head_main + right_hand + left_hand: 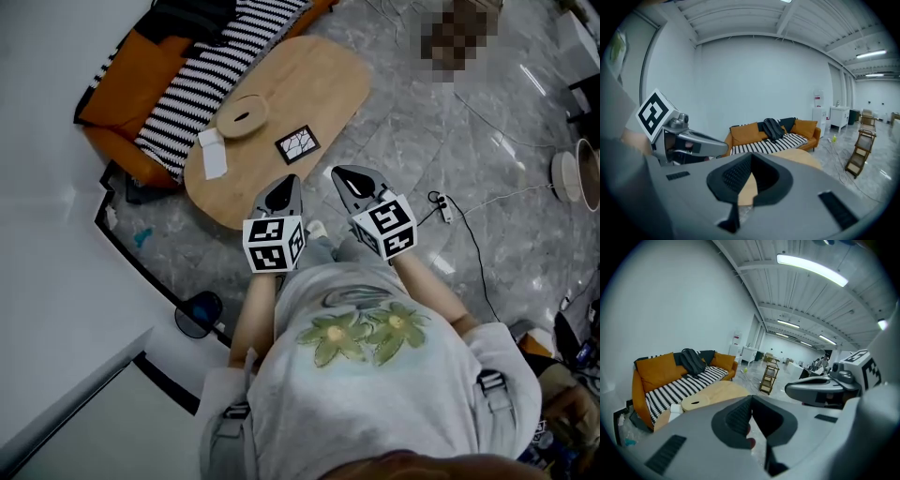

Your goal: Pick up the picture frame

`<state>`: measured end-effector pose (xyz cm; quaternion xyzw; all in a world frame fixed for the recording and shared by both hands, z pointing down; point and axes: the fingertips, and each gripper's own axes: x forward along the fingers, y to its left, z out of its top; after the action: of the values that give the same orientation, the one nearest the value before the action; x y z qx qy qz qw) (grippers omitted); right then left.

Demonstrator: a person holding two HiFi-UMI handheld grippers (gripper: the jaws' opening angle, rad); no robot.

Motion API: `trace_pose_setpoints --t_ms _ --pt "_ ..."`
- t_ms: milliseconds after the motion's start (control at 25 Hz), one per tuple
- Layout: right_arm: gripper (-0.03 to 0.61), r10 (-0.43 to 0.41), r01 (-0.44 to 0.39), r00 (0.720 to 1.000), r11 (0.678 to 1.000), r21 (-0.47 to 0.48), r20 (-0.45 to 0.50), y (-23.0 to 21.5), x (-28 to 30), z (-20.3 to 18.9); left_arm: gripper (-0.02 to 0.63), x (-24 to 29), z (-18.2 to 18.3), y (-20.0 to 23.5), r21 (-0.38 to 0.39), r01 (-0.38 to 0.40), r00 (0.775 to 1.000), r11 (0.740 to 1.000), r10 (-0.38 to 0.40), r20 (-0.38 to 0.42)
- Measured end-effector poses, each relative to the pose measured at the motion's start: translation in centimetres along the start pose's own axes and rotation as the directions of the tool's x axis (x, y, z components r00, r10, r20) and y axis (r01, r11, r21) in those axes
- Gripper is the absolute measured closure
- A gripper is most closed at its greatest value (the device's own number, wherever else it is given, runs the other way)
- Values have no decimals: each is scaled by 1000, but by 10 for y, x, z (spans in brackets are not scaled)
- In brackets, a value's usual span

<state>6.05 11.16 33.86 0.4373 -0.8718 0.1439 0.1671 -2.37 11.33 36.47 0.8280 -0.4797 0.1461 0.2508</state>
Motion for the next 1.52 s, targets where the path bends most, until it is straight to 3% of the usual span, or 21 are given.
trace_pose_setpoints --t_ms 600,1240,1520 --pt "572 37 -34 996 999 36 -79 -25 37 -20 597 36 -11 28 -62 -46 997 997 42 -59" --pt "569 92 -87 980 995 38 -176 -81 107 -18 595 93 15 73 -128 -139 988 982 129 -86" --pt "525 113 -101 965 993 61 -236 -94 138 -32 586 118 -1 93 -162 -159 981 974 138 -136"
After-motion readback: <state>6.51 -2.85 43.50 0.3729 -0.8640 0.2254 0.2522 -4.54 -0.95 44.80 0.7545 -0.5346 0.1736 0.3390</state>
